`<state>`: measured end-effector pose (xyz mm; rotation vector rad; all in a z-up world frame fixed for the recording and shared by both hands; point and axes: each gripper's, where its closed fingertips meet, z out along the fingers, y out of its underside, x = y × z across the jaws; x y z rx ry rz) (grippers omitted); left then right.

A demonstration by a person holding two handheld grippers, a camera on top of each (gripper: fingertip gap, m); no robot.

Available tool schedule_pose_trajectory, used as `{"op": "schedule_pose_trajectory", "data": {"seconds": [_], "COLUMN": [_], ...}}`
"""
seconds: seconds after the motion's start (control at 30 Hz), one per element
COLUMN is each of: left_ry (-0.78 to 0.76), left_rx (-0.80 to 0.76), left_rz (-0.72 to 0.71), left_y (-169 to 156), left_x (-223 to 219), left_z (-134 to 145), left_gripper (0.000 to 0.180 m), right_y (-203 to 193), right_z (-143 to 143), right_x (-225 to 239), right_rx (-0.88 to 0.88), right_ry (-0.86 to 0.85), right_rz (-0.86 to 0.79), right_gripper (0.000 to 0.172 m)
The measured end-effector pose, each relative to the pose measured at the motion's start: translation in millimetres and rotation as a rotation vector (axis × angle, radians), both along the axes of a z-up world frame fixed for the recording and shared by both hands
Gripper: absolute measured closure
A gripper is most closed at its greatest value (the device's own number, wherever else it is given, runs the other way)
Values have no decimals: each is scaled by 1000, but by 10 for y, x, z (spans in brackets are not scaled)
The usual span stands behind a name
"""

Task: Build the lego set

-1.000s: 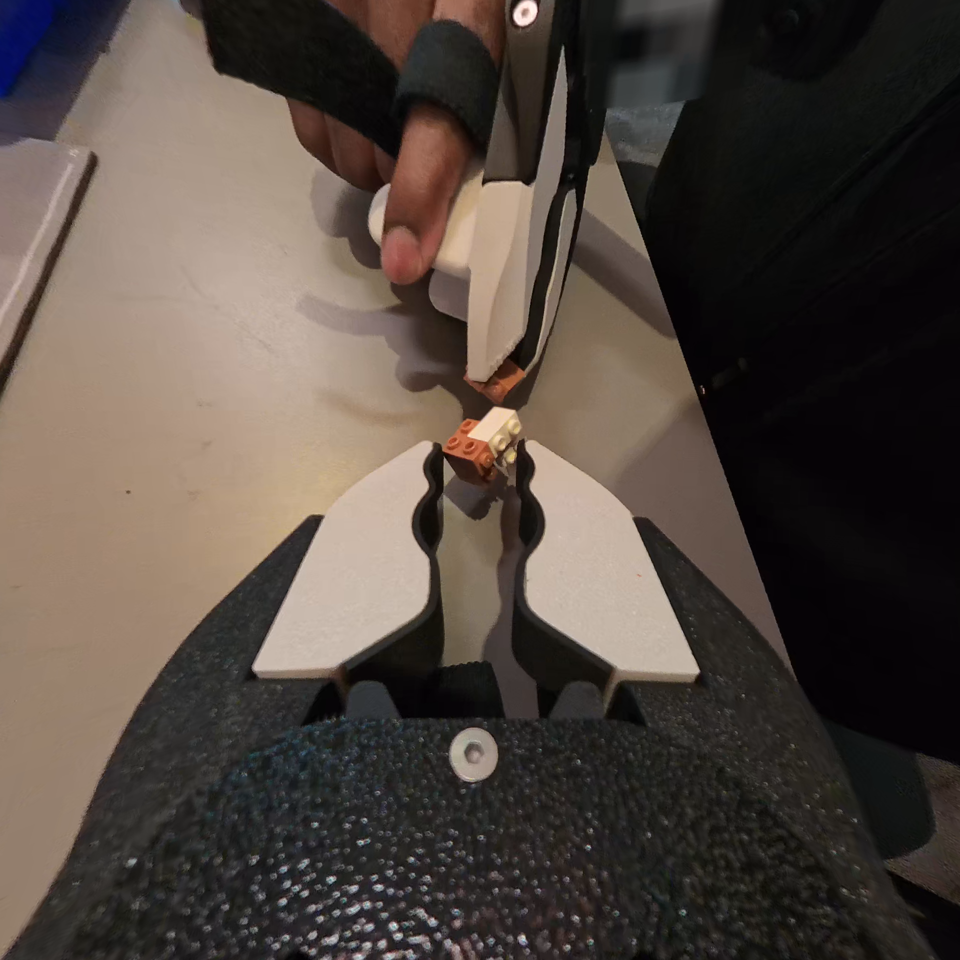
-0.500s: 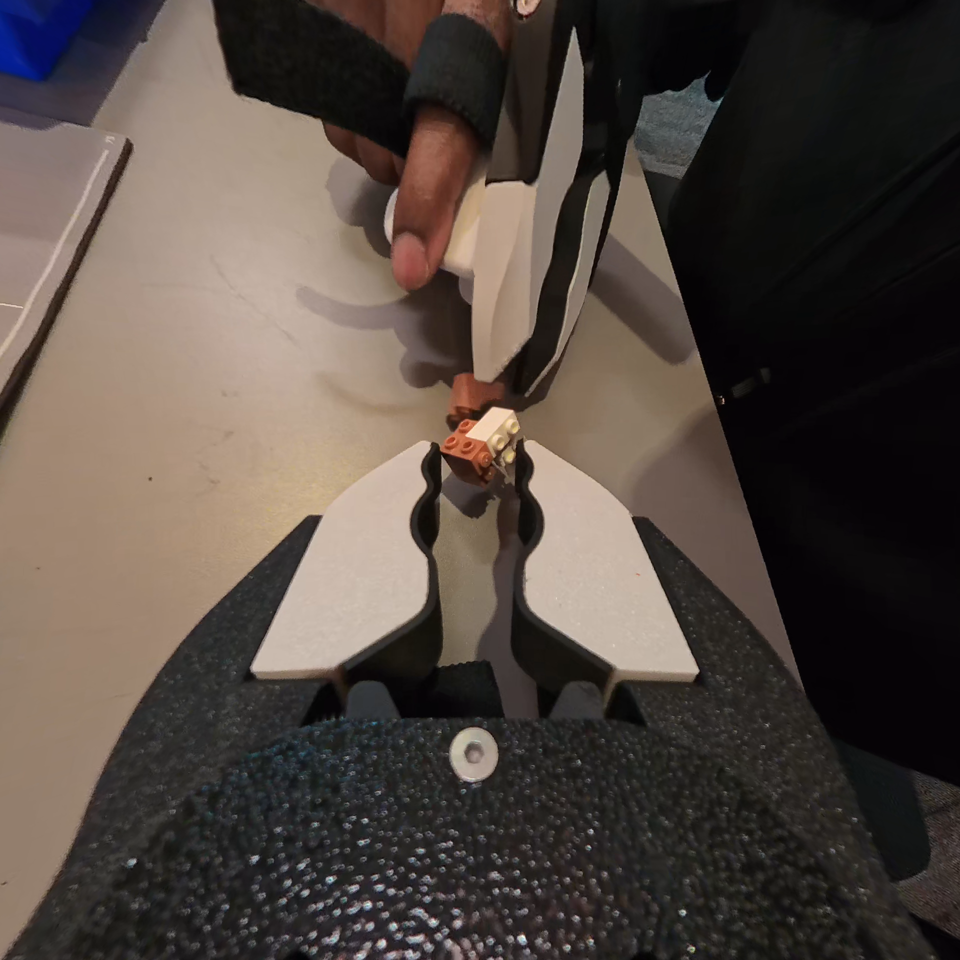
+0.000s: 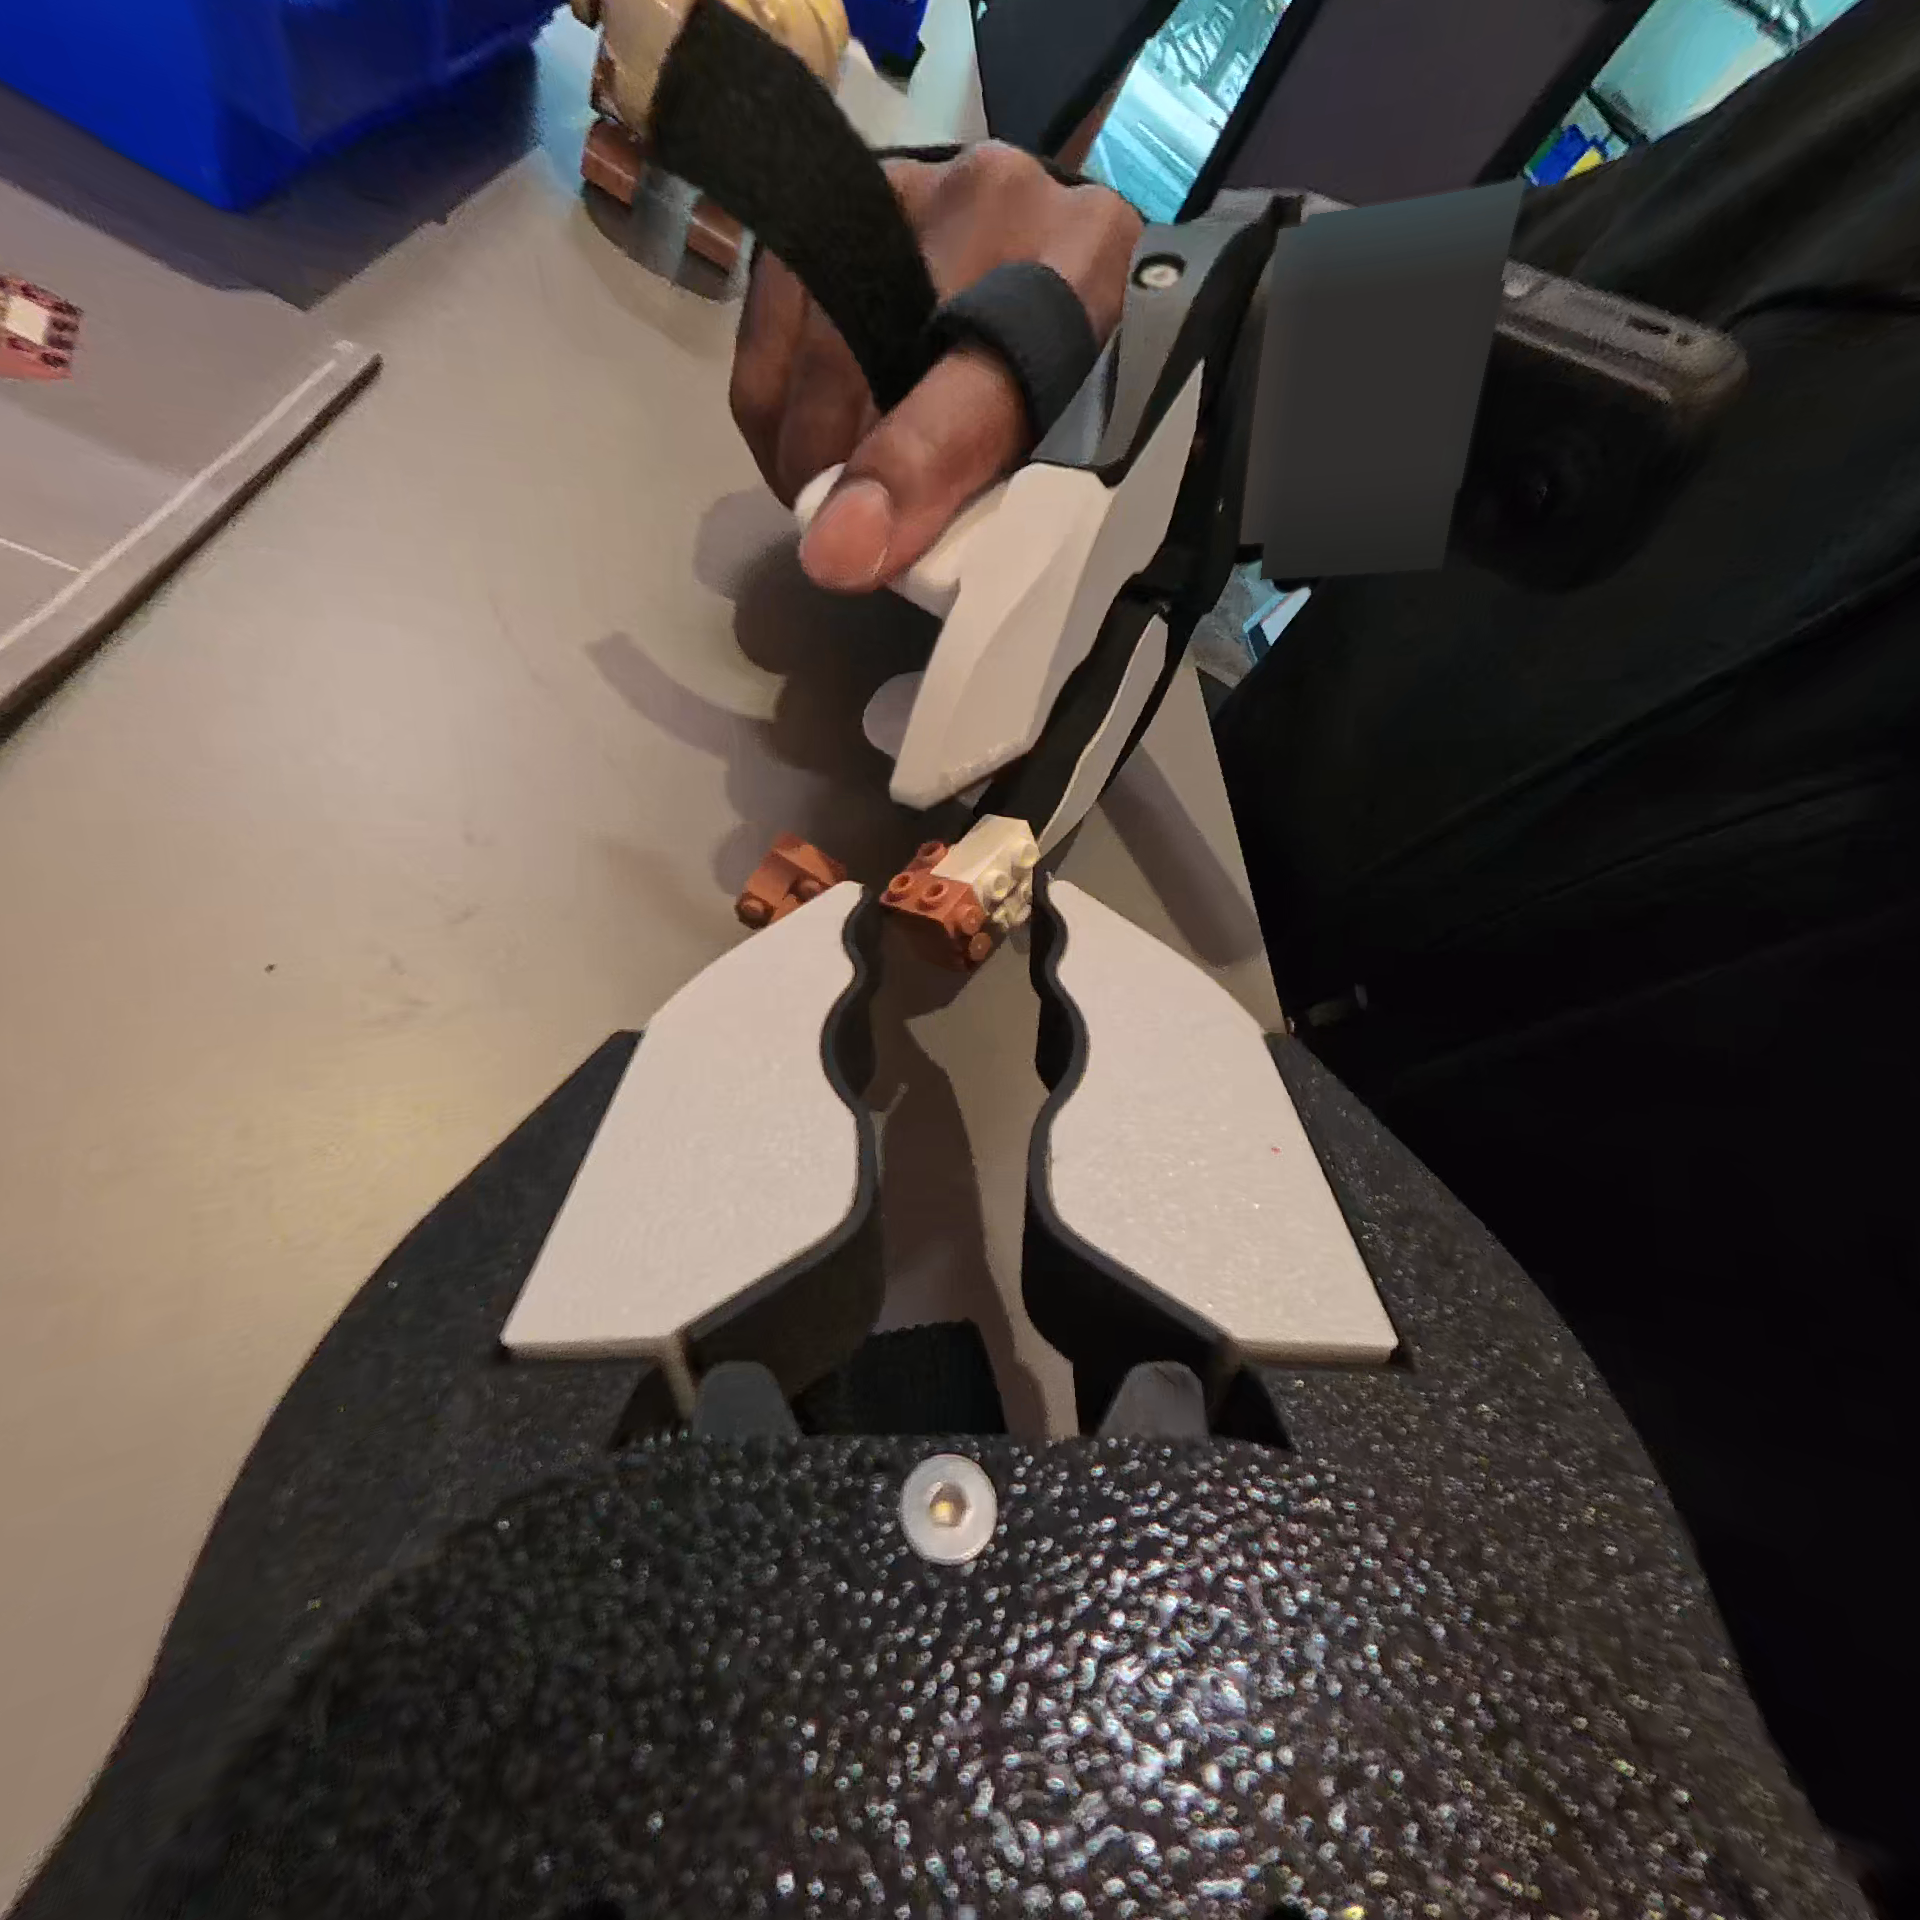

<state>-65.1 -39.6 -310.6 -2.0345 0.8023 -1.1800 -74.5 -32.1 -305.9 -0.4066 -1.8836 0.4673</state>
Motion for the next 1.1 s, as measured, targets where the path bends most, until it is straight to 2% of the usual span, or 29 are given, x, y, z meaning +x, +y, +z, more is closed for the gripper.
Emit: {"op": "schedule_pose_trajectory", "data": {"seconds": [0.1, 0.23, 0.33, 0.6, 0.7, 0.83, 0.93, 1.1], "left_ry": [-19, -49, -75, -94, -17, 193, 299, 353], "left_rx": [15, 9, 29, 236, 371, 682, 827, 933], "left_rz": [-17, -15, -7, 57, 93, 101, 81, 93], "left_y": [-19, -14, 2, 84, 148, 186, 184, 217], "left_x": [55, 61, 52, -77, -126, -136, -93, -57], "left_z": [37, 62, 116, 371, 398, 415, 409, 414], "left_gripper": [154, 153, 151, 144, 139, 128, 130, 144], "right_y": [-45, -44, -23, 108, 101, 58, 56, 32], "right_z": [-12, 6, 69, 188, 198, 256, 308, 346], "right_x": [20, 24, 19, 3, 6, 10, 11, 15], "right_rx": [-17, -53, -146, -445, -535, -685, -784, -922], "right_ry": [-9, -10, -11, -55, -87, -123, -133, -168], "right_rz": [28, 28, 13, -47, -50, -33, -22, 2], "right_gripper": [153, 155, 158, 163, 163, 163, 163, 163]}}
